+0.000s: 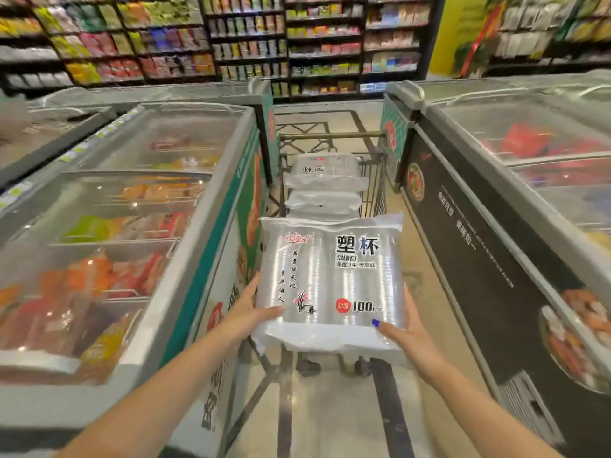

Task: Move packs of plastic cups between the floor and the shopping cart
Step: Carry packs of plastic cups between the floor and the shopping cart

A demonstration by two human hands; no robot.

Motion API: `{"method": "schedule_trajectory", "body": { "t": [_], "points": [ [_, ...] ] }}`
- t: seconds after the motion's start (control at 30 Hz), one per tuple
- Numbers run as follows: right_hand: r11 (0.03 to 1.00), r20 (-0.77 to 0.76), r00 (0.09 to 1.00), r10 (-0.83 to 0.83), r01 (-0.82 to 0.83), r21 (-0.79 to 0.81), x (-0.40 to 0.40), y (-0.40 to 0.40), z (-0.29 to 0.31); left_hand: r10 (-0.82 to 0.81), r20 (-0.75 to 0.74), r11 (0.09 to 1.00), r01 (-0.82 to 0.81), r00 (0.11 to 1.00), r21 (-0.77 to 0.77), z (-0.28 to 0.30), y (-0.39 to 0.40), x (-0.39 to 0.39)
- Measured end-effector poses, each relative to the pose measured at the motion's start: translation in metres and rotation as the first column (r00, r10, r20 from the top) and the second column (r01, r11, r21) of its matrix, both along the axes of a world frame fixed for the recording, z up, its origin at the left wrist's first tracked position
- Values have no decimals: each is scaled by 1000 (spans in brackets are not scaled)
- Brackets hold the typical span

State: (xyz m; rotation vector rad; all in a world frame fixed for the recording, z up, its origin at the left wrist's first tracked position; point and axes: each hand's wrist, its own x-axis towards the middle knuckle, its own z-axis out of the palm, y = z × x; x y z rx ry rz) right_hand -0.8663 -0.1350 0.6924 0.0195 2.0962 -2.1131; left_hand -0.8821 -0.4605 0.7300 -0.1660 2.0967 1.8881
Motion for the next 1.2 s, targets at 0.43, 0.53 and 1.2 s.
{"method": "schedule_trajectory", "body": {
  "t": [0.43,0.53,1.2],
  "points": [
    [998,195,981,24,-34,49,-174,20,-87,-96,177,977,127,980,-170,-83,19,-195],
    [994,338,937,84,-100,32,-204,26,-105,-83,179,977,116,980,-179,-104,33,-229],
    [900,524,851,24,-247,360,-312,22,-218,-7,393,883,190,920,-429,-208,36,-313]
  ]
}}
